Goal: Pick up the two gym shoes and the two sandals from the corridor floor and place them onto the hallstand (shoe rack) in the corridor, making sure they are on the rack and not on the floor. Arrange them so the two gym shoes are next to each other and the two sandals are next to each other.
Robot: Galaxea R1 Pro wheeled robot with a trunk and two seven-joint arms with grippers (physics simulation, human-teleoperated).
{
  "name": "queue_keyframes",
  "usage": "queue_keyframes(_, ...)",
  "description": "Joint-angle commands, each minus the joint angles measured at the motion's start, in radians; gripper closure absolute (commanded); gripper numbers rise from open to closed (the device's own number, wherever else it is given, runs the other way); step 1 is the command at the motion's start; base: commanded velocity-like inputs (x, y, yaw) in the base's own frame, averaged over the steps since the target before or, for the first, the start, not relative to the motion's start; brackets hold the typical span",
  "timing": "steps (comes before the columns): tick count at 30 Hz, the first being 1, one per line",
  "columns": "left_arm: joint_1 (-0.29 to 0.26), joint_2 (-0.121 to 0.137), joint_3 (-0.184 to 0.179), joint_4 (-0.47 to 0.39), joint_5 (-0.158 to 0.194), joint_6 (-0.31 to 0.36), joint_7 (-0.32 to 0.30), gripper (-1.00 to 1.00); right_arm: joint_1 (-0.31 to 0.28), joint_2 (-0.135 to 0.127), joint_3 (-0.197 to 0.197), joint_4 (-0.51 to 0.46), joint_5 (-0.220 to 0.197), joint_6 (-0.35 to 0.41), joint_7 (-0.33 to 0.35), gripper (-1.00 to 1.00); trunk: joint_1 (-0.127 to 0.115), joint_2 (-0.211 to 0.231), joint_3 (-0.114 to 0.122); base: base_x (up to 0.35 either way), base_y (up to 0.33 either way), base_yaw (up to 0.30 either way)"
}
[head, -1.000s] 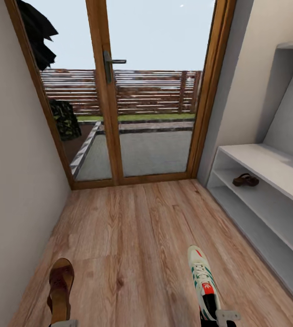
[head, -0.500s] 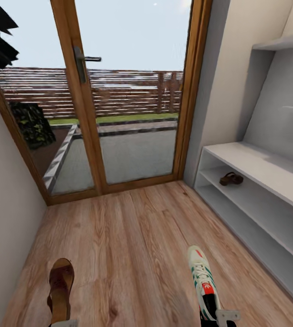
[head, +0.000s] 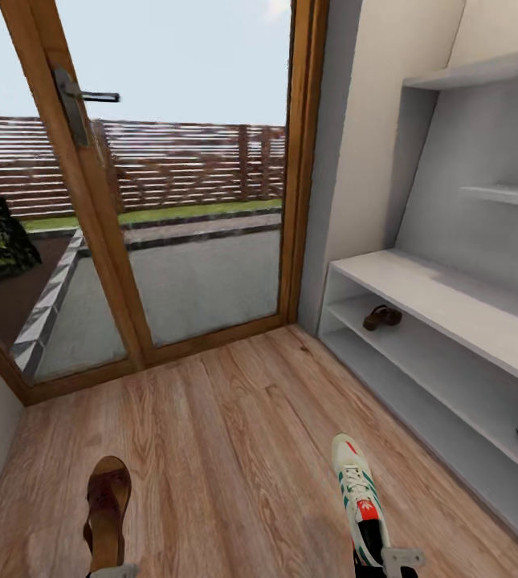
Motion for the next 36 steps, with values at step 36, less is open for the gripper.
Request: queue_keyframes(36, 0.0, 0.001, 0.005, 0.002, -0.005, -0.003, 0.0, 1.0, -0.001, 0.001, -0.005, 0.001, 0.011, -0.003, -0.004, 1.0, 0.0, 0.0, -0.001, 0.211, 0.121, -0.293)
